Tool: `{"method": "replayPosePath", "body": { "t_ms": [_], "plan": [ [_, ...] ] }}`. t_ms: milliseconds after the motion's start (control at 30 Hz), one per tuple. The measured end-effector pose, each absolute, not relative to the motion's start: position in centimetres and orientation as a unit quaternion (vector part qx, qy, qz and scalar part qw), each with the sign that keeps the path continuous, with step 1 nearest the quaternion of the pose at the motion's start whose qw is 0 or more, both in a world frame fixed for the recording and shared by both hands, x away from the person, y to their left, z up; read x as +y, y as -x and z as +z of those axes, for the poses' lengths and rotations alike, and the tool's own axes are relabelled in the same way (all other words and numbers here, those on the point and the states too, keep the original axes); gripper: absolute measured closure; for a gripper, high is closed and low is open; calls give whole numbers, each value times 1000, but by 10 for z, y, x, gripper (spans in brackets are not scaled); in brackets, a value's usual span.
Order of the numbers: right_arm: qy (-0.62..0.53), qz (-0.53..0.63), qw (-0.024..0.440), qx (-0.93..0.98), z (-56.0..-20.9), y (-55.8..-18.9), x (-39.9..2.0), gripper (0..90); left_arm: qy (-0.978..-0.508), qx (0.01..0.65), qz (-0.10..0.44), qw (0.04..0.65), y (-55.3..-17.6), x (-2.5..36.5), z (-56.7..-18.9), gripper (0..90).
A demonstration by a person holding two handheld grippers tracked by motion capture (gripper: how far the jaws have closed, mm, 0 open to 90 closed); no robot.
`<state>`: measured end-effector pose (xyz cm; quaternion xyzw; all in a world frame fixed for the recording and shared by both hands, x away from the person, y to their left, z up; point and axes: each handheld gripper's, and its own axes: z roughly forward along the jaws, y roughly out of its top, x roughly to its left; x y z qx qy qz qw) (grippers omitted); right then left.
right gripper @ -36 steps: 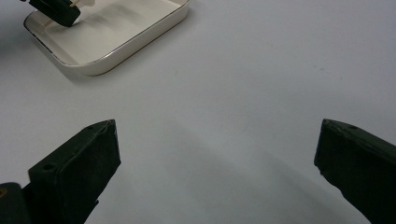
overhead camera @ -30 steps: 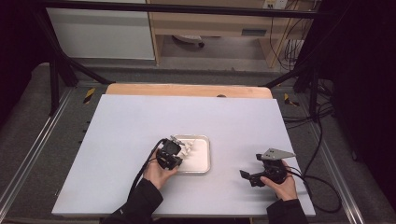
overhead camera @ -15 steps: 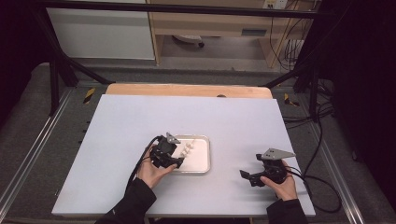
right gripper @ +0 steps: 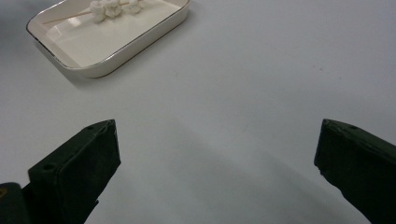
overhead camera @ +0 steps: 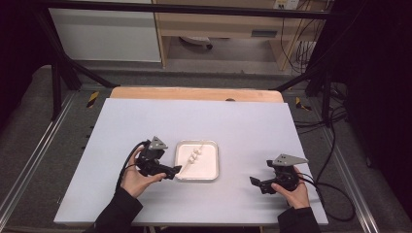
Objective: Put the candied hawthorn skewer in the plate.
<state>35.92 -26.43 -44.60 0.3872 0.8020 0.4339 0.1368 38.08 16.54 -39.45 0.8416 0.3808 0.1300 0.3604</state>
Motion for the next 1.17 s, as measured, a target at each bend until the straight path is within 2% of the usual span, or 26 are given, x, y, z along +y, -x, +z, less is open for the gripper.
{"method": "replayPosePath", "body": {
  "t_ms": [200,500,1167],
  "plan": [
    [-389,433,136,802,-445,-359,-265,7,-828,374,150,390,-366,195,-401,69],
    [-388,432,133,803,-446,-359,-264,7,-820,377,171,394,-352,229,-421,61],
    [-386,429,123,808,-449,-357,-263,7,-816,397,169,384,-347,261,-447,60]
  ]
}}
